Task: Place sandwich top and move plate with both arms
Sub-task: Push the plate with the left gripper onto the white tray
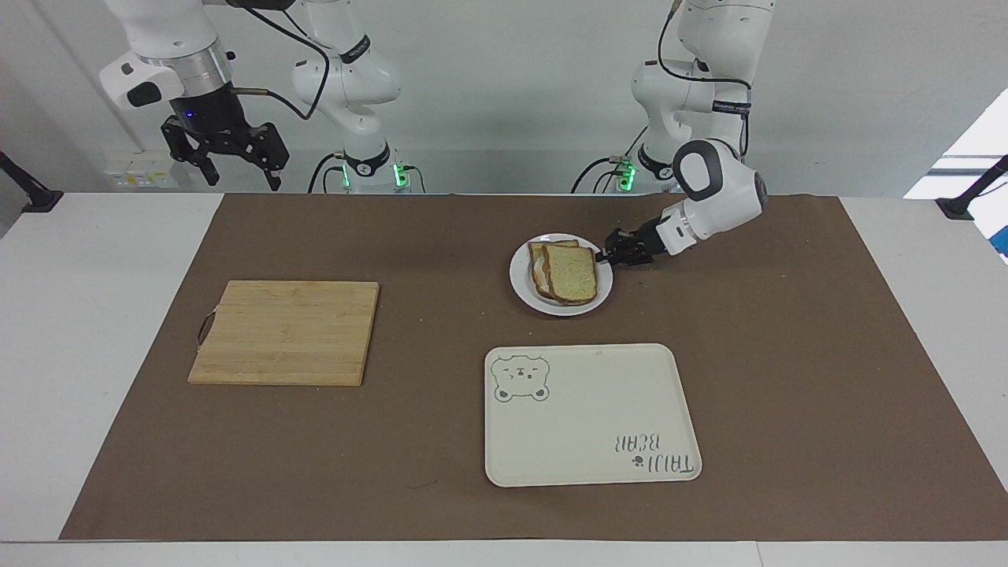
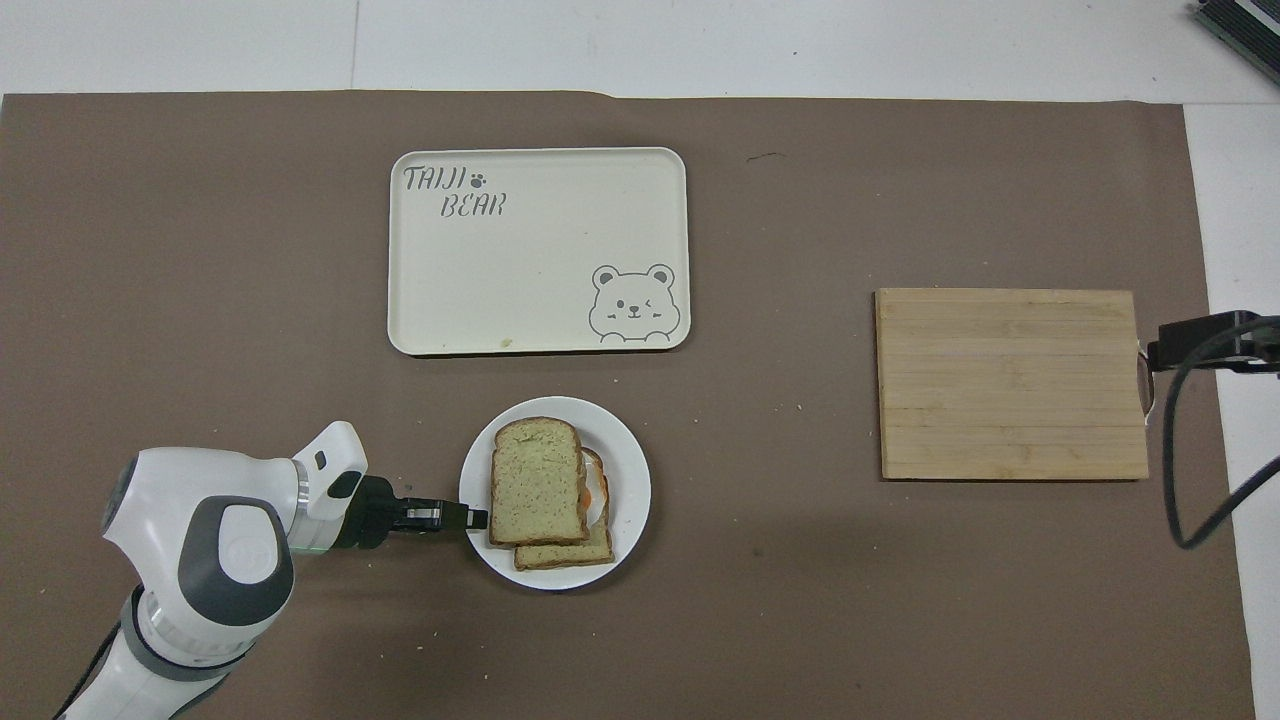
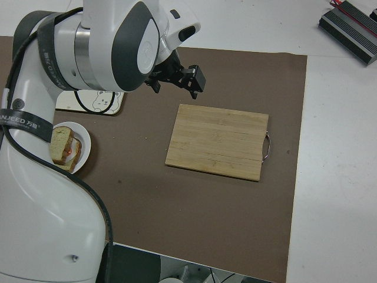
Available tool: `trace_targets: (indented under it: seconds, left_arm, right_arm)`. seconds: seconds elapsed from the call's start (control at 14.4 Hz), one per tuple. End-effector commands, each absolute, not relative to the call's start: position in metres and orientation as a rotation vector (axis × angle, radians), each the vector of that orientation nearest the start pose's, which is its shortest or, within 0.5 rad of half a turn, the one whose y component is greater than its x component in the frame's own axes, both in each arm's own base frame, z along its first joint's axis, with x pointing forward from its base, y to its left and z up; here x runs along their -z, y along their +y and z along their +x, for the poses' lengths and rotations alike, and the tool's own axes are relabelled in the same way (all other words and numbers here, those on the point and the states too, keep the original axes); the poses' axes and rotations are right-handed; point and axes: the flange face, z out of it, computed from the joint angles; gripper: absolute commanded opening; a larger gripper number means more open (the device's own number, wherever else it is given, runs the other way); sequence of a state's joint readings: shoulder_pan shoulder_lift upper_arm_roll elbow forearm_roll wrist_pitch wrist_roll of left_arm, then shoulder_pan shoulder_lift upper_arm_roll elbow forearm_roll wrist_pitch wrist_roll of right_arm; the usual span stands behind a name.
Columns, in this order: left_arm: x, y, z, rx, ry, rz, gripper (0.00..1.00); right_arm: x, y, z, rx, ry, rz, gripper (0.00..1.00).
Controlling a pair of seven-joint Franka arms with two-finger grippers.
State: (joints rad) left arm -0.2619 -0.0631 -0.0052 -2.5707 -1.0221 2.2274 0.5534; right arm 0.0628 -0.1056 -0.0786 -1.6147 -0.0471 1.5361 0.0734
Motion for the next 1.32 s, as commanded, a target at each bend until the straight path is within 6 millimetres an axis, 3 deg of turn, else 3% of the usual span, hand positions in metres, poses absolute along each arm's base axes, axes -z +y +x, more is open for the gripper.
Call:
trace_targets:
  seconds: [0.0,0.14,0.21,0.28,0.69,0.9,1.25]
  left_arm:
    - [-0.258,-0.144,0.395,0.173,-0.076,2.425,0.33]
    - [-0.25,-0.145,0.394,0.161,-0.067,2.393,0.28]
    - [-0.251,-0.149,0.393,0.154,-0.084,2.389,0.05]
    - [-0.25,-0.149,0.393,0.155,-0.084,2.387,0.0]
    - [-0.257,-0.15,0.404,0.161,-0.054,2.324,0.0]
    - [-0.265,-0.135,0.421,0.183,-0.025,2.253,0.0]
    - [-0.284,-0.113,0.447,0.191,-0.004,2.15,0.0]
  right_arm:
    - [-0.66,-0.016,0.511,0.067,0.114,-3.192,1.0]
    - [-0.664,-0.018,0.516,0.049,0.119,-3.178,1.0]
    - [-0.661,-0.02,0.516,0.013,0.124,-3.175,1.0]
    - [-0.661,-0.021,0.515,0.007,0.13,-3.155,1.0]
    - [-0.659,-0.023,0.509,-0.058,0.143,-3.118,1.0]
    - [-0.668,-0.023,0.508,0.023,0.145,-3.112,1.0]
    - [-0.668,-0.02,0.508,0.021,0.14,-3.11,1.0]
